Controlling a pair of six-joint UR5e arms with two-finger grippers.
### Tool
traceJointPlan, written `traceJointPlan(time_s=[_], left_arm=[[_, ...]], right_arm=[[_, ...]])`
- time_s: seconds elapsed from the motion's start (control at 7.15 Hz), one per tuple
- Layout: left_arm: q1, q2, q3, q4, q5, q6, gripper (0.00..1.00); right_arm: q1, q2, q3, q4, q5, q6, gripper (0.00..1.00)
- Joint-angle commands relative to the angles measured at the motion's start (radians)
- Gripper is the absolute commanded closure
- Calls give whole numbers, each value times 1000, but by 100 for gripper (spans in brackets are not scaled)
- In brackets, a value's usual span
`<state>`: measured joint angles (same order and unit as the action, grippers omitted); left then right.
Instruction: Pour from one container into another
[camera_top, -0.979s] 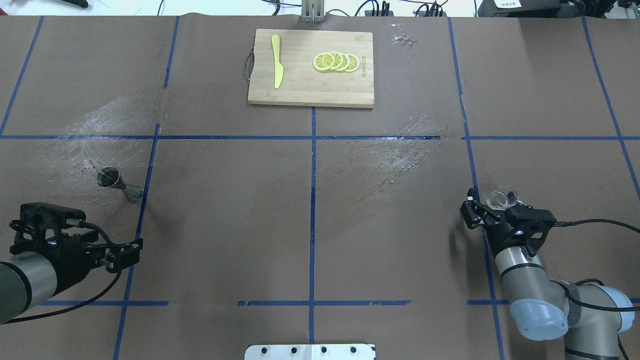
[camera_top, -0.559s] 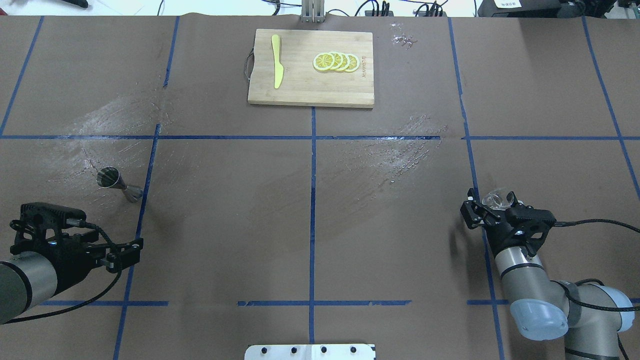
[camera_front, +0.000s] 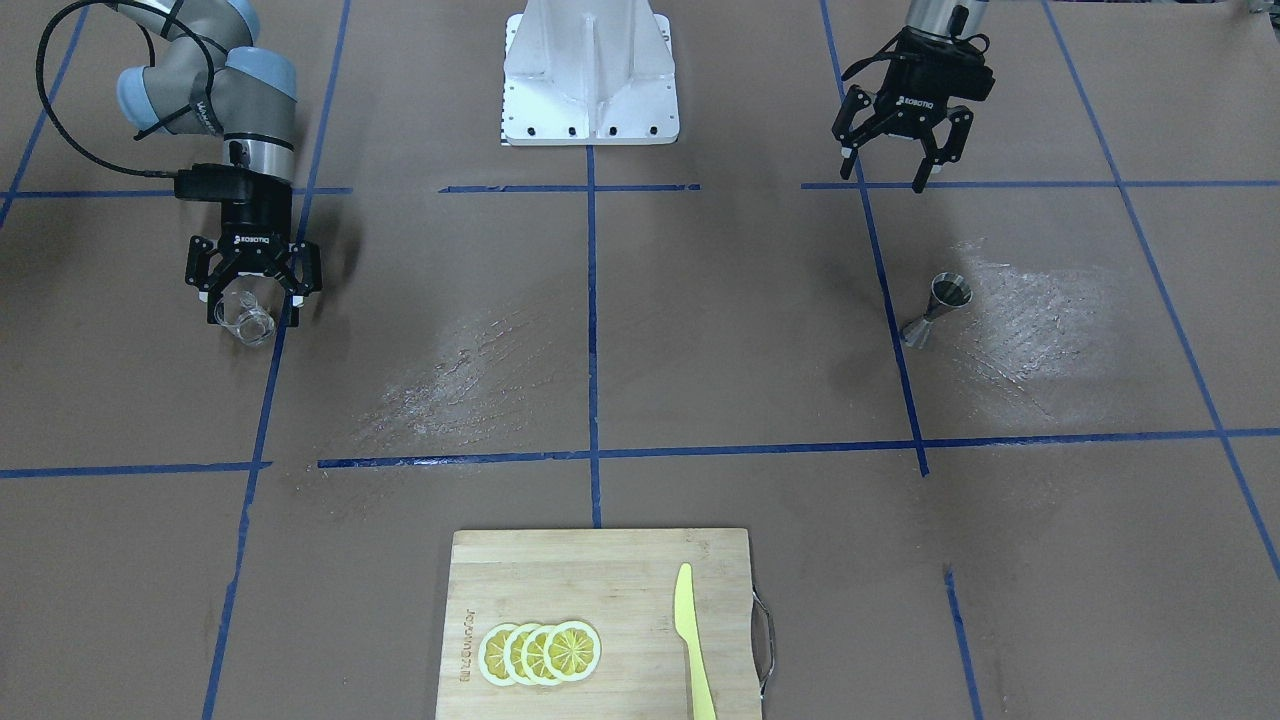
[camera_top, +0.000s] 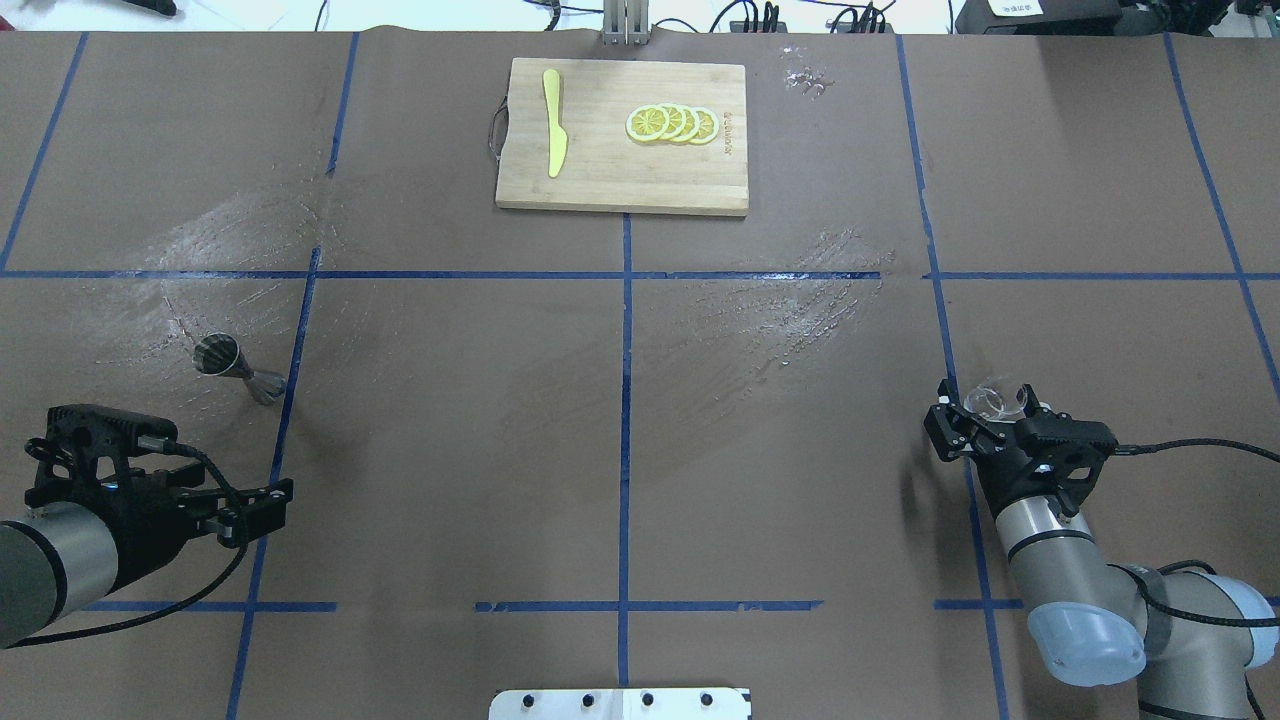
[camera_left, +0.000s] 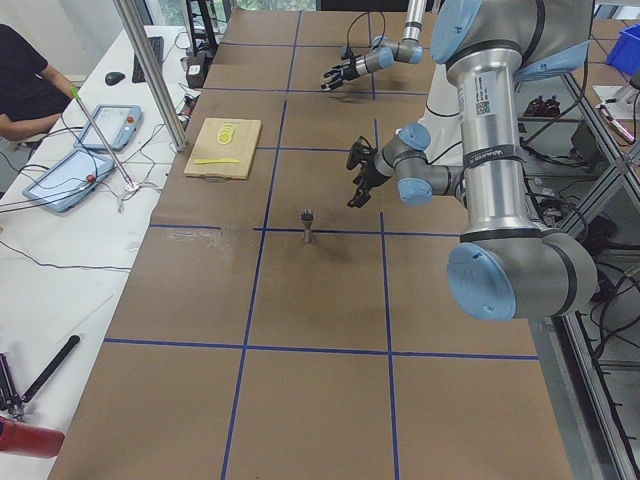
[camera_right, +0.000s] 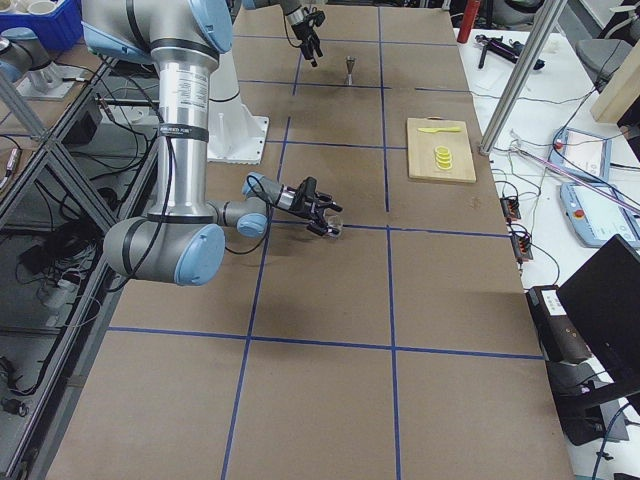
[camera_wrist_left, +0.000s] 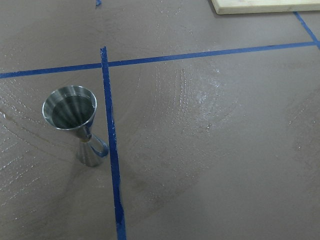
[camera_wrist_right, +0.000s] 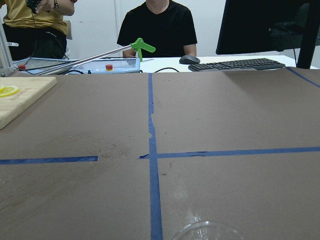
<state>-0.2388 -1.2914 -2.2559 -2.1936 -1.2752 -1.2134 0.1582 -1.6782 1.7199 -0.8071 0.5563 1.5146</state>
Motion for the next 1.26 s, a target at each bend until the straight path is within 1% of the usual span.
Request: traceJointPlan(time_s=[0.0, 0.14, 0.28, 0.42, 0.56, 0.7, 0.84, 0.98, 1.12], left_arm=[[-4, -5, -5, 0, -7, 2, 0], [-4, -5, -17, 0, -28, 3, 0], [-43, -6, -33, 12, -80, 9, 1], [-113, -8, -60, 37, -152, 106, 0], [-185, -12, -71, 67, -224, 165, 0], [-283, -37, -80, 116, -331, 257, 1], [-378, -51, -88, 174, -440, 350, 0], [-428, -60, -96, 187, -482, 401, 0], [-430, -63, -90, 187, -484, 406, 0]], right_arm=[[-50, -81, 88, -1, 7, -1, 0], [-89, -166, 166, -1, 19, -1, 0], [-121, -187, 187, -3, 23, 1, 0], [-152, -202, 196, -1, 40, 3, 0], [-187, -240, 240, -1, 54, 6, 0], [-216, -283, 274, -3, 68, 10, 0], [-227, -337, 318, 0, 127, 12, 0], [-229, -391, 398, -4, 193, 12, 0], [-227, -450, 477, -15, 277, 10, 0]])
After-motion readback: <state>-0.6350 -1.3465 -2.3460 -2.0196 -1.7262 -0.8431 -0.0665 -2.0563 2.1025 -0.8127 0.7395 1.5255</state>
